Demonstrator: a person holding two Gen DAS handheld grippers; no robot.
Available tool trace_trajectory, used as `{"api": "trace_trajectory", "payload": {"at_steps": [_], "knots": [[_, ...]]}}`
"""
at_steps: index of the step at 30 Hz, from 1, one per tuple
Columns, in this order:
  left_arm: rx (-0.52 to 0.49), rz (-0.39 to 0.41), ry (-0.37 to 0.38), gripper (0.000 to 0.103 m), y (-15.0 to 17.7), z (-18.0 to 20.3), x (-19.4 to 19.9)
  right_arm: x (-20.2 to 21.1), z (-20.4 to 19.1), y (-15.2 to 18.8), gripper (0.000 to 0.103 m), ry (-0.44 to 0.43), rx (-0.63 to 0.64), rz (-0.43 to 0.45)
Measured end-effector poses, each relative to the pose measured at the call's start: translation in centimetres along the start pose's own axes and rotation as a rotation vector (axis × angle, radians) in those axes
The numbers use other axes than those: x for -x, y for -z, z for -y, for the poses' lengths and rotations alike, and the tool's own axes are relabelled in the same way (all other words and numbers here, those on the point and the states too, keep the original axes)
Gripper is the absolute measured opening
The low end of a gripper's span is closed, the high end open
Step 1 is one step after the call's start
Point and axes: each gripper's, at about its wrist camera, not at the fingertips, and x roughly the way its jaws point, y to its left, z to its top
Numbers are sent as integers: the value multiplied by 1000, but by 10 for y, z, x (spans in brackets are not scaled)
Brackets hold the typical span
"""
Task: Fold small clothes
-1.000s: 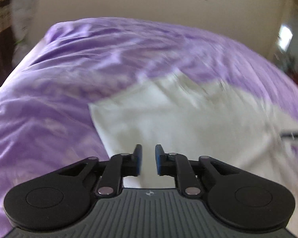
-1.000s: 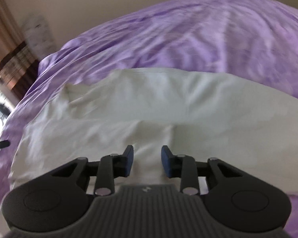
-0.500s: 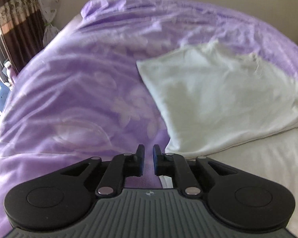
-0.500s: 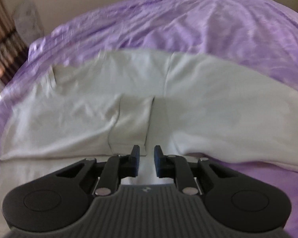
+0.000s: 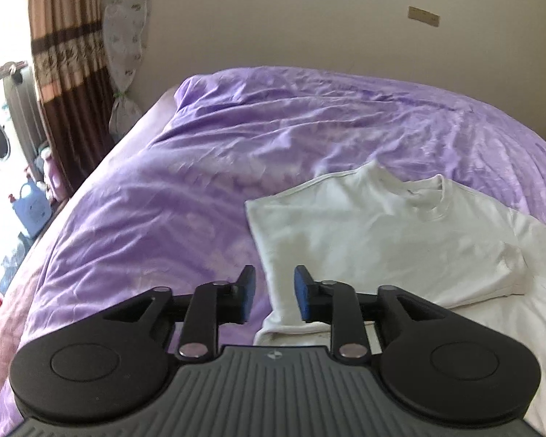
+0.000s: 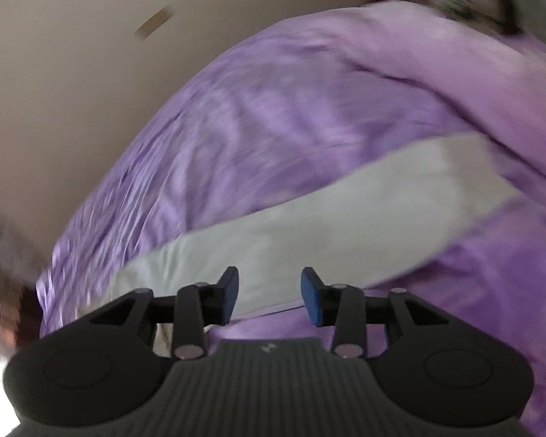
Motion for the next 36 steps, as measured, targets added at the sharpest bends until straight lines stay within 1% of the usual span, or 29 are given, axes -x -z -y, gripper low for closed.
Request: {"api": "trace_trajectory", "payload": {"at_steps": [2, 3, 5, 7, 11, 12, 14, 17, 18, 19, 20, 21, 22, 25, 27, 28, 30, 32, 34, 36], "knots": [[-17, 11, -11, 33, -1, 6, 1, 8, 36, -4, 37, 19, -103, 21], [-21, 23, -23, 34, -1, 9, 2, 11, 53, -6, 42, 22, -159, 28], [-17, 21, -31, 35, 0, 11, 2, 12, 85, -6, 43, 23, -261, 38], [-10, 4, -33, 35, -1, 12, -1, 8, 109, -8, 43, 34, -322, 49], [-31, -42, -59, 35, 0, 18, -7, -6, 136, -18, 43, 57, -385, 103], [-40, -44, -60, 37, 1, 20, -6, -10, 142, -21, 42, 66, -410, 119], [-60, -45, -56, 40, 2, 22, -5, -16, 154, -25, 41, 56, -454, 144], [-93, -55, -63, 45, 4, 26, -6, -25, 161, -33, 41, 66, -460, 168], [-104, -63, -67, 45, 4, 28, -7, -28, 162, -35, 39, 76, -462, 171], [-114, -67, -68, 45, 4, 29, -8, -31, 162, -37, 28, 91, -459, 173], [-121, -69, -66, 45, 4, 29, -8, -32, 159, -39, 22, 105, -444, 174], [-125, -67, -62, 45, 3, 29, -8, -32, 153, -41, 7, 112, -408, 183], [-124, -64, -59, 45, 3, 28, -7, -31, 144, -44, 3, 111, -358, 193], [-105, -67, -43, 45, 1, 24, -9, -22, 102, -52, 3, 117, -159, 221], [-68, -67, -19, 45, 0, 20, -10, -16, 64, -56, 2, 111, -35, 226], [-40, -66, 2, 44, -1, 17, -11, -14, 47, -57, 2, 96, 7, 229], [5, -56, 27, 42, -2, 14, -10, -9, 0, -55, 2, 34, 100, 233], [33, -65, 45, 41, -5, 14, -9, -5, -57, -47, 2, -37, 199, 232], [48, -59, 63, 40, -6, 15, -6, -2, -113, -32, 2, -120, 291, 224], [48, -48, 85, 40, -7, 18, -3, -4, -168, -12, 2, -184, 372, 205]]}}
